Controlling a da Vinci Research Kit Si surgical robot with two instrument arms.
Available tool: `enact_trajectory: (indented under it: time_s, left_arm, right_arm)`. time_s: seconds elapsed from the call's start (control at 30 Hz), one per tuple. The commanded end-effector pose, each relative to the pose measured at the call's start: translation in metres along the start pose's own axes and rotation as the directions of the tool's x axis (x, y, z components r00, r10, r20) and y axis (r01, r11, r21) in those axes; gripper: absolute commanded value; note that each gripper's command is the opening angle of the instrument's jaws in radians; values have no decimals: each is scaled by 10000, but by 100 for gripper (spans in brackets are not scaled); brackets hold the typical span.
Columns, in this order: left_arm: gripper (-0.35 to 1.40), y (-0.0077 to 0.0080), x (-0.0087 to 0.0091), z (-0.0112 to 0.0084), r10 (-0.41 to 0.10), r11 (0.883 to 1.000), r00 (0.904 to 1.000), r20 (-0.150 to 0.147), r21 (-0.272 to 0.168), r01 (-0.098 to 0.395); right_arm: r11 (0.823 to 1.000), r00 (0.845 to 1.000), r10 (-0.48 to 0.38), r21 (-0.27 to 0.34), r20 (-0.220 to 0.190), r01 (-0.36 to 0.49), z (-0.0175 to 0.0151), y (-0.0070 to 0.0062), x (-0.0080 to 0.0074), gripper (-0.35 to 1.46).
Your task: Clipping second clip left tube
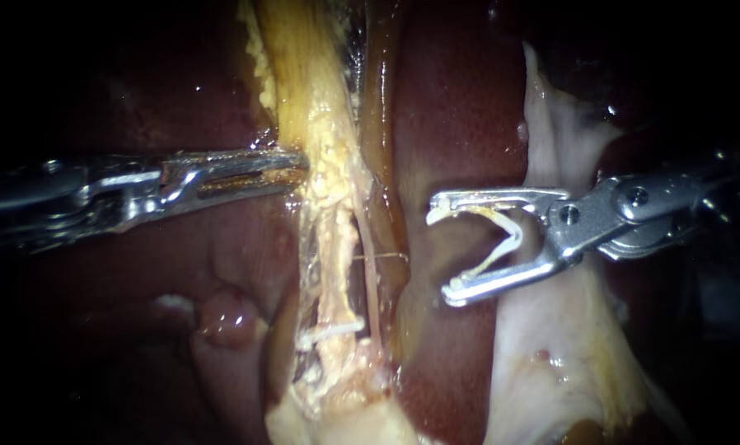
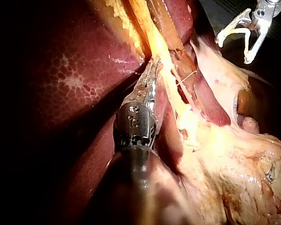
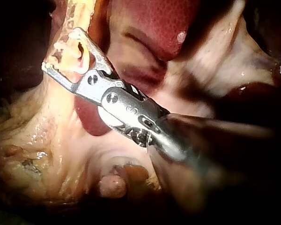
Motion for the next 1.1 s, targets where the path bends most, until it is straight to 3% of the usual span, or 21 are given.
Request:
enact_trajectory:
  time_s: [0.03, 0.2, 0.33, 0.47, 0.77, 1.1]
  left_arm:
    - [-35, -1, -1, -2, -4, 10000, 10000, -7, 14, 4]
    - [-35, -7, -20, -26, -105, 9999, 9999, -78, 90, 105]
    - [-35, -14, -44, -55, -188, 9998, 9993, 322, 109, 184]
    - [-35, -23, -58, -74, -51, 9999, 9984, 560, 123, 44]
    - [-35, -31, -68, -95, 41, 9999, 9972, 746, 103, -49]
    - [-35, -38, -72, -106, 59, 9999, 9966, 824, 98, -68]
  right_arm:
    - [10000, 10000, -10, 3, 6, 10, 2, -1, -2, 60]
    - [9968, 9971, 766, 237, -29, -766, 17, -6, -19, 59]
    - [9885, 9894, 1452, 433, 13, -1451, 39, -8, -40, 58]
    - [9786, 9794, 1947, 572, 541, -1977, 66, -10, -67, 58]
    - [9660, 9617, 2482, 445, 1162, -2547, 114, 3, -120, 58]
    - [9620, 9515, 2660, 203, 1544, -2722, 138, 26, -145, 58]
